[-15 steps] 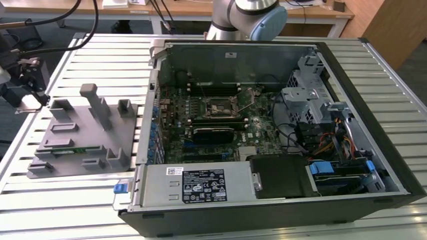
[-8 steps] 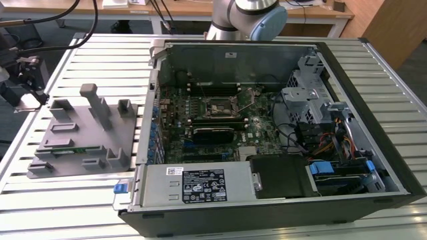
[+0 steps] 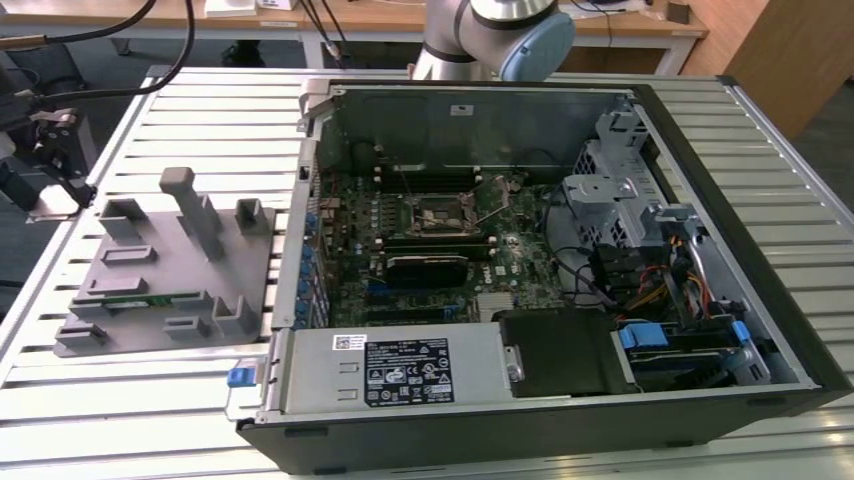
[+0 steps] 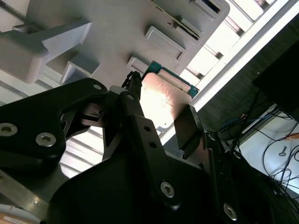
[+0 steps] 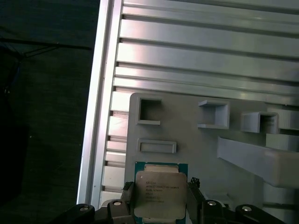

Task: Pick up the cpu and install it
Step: 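Pick up the cpu and move it towards the insertion slot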

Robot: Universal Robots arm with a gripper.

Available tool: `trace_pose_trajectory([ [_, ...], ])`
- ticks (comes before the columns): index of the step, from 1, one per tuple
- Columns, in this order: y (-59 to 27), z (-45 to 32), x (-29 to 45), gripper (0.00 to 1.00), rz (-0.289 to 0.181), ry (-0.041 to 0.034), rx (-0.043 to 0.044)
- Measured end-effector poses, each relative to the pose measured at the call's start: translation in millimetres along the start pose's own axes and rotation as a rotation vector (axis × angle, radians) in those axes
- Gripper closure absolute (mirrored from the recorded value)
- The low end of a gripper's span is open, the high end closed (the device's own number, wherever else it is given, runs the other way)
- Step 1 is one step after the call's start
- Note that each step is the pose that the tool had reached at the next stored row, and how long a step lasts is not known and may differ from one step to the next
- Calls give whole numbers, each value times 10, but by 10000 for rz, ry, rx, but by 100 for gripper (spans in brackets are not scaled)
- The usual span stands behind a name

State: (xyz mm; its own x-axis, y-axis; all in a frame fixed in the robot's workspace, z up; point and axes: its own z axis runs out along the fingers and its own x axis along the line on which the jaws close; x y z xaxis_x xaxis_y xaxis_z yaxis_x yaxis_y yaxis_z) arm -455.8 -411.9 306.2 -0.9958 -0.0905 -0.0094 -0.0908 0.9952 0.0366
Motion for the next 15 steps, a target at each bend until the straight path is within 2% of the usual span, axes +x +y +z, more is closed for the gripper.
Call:
trace_pose_trajectory([
  [15,3,-75,-1,47,-1,-2,-1],
])
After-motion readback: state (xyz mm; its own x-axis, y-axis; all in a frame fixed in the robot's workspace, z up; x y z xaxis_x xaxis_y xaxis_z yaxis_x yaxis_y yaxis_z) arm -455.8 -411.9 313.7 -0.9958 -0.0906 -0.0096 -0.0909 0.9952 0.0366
